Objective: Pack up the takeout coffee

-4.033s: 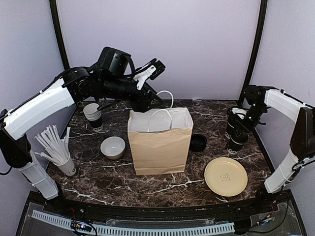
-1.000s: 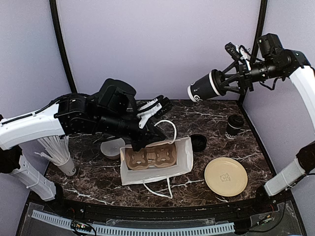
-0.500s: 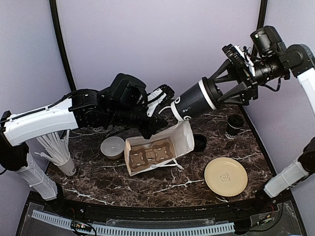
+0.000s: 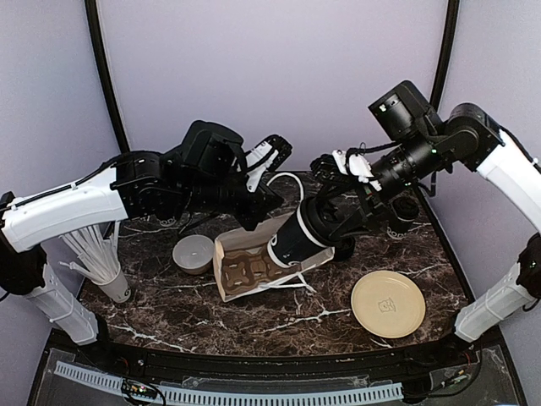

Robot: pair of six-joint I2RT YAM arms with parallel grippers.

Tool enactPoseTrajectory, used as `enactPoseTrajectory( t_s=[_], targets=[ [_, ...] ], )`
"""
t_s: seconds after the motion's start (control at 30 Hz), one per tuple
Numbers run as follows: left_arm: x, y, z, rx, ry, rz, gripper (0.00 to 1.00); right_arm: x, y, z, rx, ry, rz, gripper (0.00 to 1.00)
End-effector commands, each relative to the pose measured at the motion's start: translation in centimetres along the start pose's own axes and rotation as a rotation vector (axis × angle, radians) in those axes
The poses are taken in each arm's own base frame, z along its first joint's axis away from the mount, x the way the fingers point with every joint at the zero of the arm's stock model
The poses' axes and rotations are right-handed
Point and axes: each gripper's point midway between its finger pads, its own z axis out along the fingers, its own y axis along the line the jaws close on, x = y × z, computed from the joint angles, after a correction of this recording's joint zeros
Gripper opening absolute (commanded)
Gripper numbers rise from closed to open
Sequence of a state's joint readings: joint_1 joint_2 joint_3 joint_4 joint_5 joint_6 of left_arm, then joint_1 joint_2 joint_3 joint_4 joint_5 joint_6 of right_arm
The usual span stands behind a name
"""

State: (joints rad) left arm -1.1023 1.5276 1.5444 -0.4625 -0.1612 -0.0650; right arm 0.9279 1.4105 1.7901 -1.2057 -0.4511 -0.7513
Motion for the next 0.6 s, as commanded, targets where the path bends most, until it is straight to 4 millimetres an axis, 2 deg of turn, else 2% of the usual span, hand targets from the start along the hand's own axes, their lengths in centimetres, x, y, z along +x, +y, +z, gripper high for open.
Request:
enactPoseTrajectory(
  t_s=[0.0, 0.13, 0.2, 0.3, 0.33, 0.4, 0.57],
  targets=[
    [-2.1, 0.3, -1.6, 0.009, -0.066, -0.033, 0.00, 0.0, -3.3, 2.7, 0.182, 0.089, -0.015, 0.55],
    [-2.4, 0.2, -1.9, 0.015, -0.071, -0.044, 0.02, 1.2, -2.9, 5.8, 0.216, 0.213, -0.084, 0.54],
    [-2.6, 0.2, -2.2, 0.014, -0.068, -0.044, 0.18, 1.9, -2.8, 6.9, 0.239, 0.277, -0.122, 0.54],
    [-3.1, 0.0, -2.9, 0.030, -0.059, -0.055, 0.35, 2.9, -3.3, 7.8, 0.279, 0.350, -0.163, 0.53],
    [-3.9, -0.1, -3.4, 0.038, -0.075, -0.060, 0.42, 3.1, -3.4, 8.0, 0.289, 0.364, -0.173, 0.52],
    [-4.8, -0.5, -4.5, 0.071, -0.092, -0.072, 0.49, 3.1, -3.5, 8.1, 0.292, 0.378, -0.193, 0.52],
    [-7.7, -0.7, -8.6, 0.117, -0.205, -0.095, 0.61, 3.9, -2.8, 8.3, 0.246, 0.450, -0.241, 0.53]
  ],
)
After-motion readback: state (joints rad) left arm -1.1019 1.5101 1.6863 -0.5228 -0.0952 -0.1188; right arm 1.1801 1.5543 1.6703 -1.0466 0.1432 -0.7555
